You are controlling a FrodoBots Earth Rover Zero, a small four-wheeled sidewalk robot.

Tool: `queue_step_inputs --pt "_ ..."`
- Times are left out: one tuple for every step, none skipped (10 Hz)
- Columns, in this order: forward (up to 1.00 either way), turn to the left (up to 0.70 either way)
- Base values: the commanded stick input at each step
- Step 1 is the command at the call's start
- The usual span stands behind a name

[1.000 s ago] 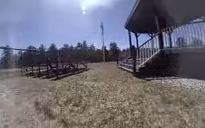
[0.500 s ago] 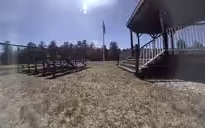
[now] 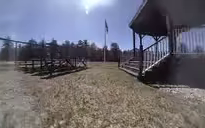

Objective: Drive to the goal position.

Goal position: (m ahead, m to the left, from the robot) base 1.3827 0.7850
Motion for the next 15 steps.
queue_step_inputs --pt "0.7 0.0" --pt "0.7 0.0" --pt "0.7 0.0" --pt "0.7 0.0" --pt "0.7 0.0" --pt "0.7 0.0" --pt "0.7 0.0" --pt "0.7 0.0" --pt "0.7 0.0" --pt "0.7 0.0" --pt "0.7 0.0" --pt "0.7 0.0" --pt "0.7 0.0" --pt "0.7 0.0" --pt "0.7 0.0"
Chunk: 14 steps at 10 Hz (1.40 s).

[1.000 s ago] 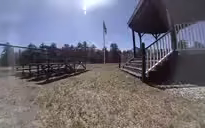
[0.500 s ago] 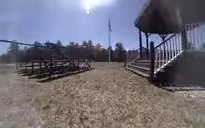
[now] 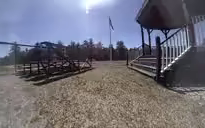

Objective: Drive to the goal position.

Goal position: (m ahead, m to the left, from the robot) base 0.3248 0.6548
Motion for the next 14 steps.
queue_step_inputs --pt "0.7 0.0" --pt "0.7 0.0" --pt "0.7 0.0" --pt "0.7 0.0" --pt "0.7 0.0" --pt "0.7 0.0" --pt "0.7 0.0" --pt "0.7 0.0" --pt "0.7 0.0" --pt "0.7 0.0" --pt "0.7 0.0" --pt "0.7 0.0" --pt "0.7 0.0" --pt "0.7 0.0"
